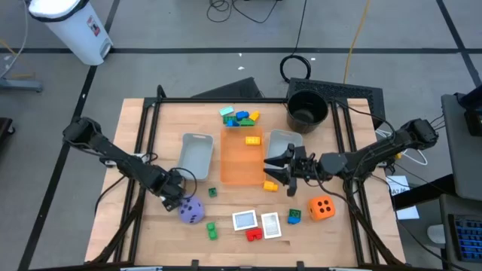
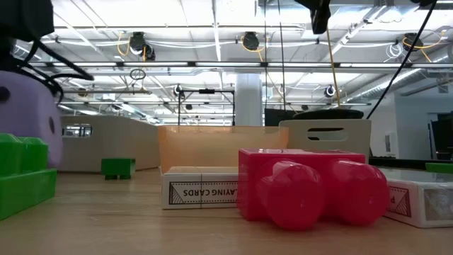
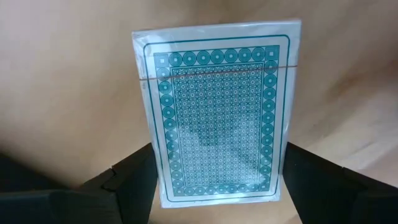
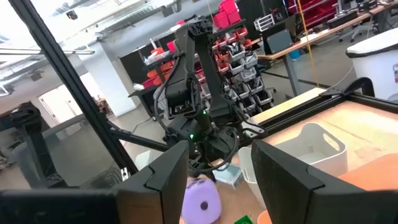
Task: Pick & Place Toys
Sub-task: Put the light blue deck of cards into the right gray bin
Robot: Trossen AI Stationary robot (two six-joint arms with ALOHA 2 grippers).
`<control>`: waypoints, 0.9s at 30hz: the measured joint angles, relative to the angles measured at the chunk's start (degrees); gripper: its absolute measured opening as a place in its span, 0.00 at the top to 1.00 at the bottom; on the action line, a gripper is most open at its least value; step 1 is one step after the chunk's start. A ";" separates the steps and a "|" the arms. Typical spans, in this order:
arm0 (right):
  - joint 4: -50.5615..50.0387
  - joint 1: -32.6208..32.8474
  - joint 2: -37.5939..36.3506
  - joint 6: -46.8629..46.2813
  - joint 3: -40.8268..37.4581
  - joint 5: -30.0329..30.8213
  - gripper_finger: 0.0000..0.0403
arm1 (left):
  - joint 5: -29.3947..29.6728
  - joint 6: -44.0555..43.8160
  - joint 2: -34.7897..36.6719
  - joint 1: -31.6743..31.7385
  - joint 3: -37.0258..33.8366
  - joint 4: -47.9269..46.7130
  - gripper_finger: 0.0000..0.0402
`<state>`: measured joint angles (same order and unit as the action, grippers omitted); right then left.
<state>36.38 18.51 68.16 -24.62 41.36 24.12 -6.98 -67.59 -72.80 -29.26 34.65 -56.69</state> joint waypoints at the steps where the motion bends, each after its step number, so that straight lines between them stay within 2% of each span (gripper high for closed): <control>1: 0.00 -0.17 0.00 0.01 0.00 -0.02 0.58 | -0.32 -0.31 1.01 0.02 0.04 -1.02 0.27; 10: 0.02 -0.64 0.00 0.26 0.00 -0.14 0.58 | 0.49 -2.58 9.05 0.00 0.17 -4.60 0.22; 14: 0.02 -1.15 0.00 0.26 0.00 -0.14 0.58 | 0.65 -3.97 12.08 0.02 0.24 -4.49 0.26; 18: 0.27 -1.36 0.00 0.24 0.00 -0.14 0.58 | -1.92 -5.86 15.48 0.02 0.28 -3.46 0.27; 22: 0.66 -1.36 0.00 0.68 0.00 -0.18 0.58 | -3.80 -7.95 19.74 0.02 0.33 1.09 0.26; 27: 0.66 -1.36 0.00 3.34 0.00 -0.62 0.58 | -2.49 -11.06 24.80 0.81 0.39 12.65 0.24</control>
<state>37.04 17.15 68.16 -21.27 41.36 23.51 -9.47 -78.65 -47.99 -28.45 35.05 -44.04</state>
